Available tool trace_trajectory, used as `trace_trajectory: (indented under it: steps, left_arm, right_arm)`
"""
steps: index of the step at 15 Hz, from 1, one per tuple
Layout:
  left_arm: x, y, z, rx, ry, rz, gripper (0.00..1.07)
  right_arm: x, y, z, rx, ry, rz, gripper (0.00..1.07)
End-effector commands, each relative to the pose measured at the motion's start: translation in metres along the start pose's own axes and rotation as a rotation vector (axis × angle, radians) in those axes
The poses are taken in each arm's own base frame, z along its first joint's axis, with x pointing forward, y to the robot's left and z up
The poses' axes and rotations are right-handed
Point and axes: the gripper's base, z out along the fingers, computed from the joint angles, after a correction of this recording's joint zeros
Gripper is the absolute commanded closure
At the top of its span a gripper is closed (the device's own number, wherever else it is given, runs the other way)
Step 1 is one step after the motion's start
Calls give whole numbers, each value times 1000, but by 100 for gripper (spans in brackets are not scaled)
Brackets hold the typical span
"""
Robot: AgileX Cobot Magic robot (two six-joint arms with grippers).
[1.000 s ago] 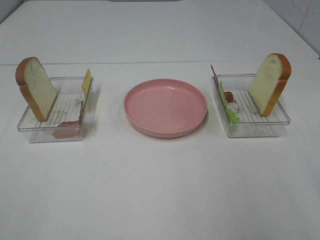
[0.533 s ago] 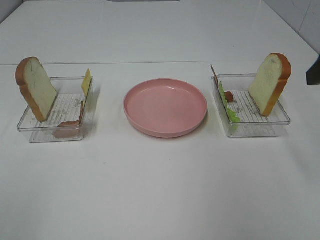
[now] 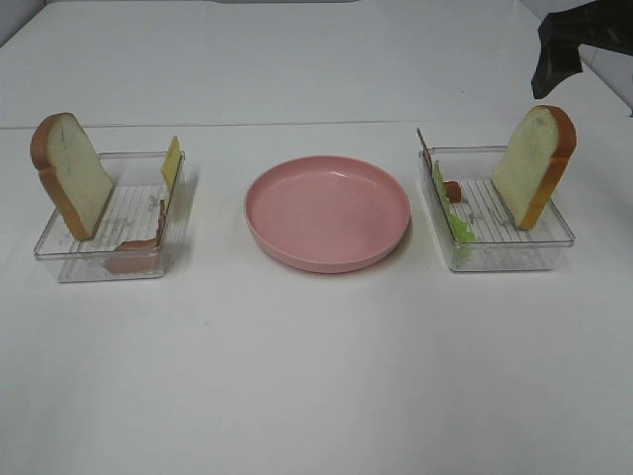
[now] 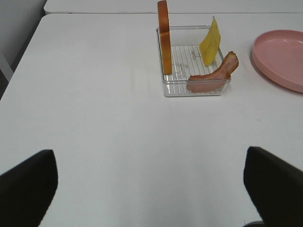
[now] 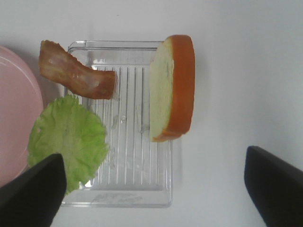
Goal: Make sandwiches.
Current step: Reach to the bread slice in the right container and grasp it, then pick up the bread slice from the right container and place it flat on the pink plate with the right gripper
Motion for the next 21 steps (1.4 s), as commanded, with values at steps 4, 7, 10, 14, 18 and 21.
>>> trace_trajectory:
  steps: [4,7,10,14,18,21]
  left_arm:
    - [0,0,-1,6,-10,2,7]
    - [0,0,-1,6,-10,2,7]
    - [0,0,-1,6,-10,2,7]
    - [0,0,-1,6,-10,2,7]
    - [0,0,-1,6,-10,2,7]
    - [0,0,-1,6,-10,2,7]
  right_arm:
    - [-37,-4,68,42,114,-32,8]
    - [-43,-5,96,52,164,-54,8]
    - [-43,-5,122,50,209,-65,9]
    - [-42,-7,127,64,219,-65,47]
    - [-44,-12,123,135,207,-61,107]
    - [-47,-8,101,99,197,-43,107]
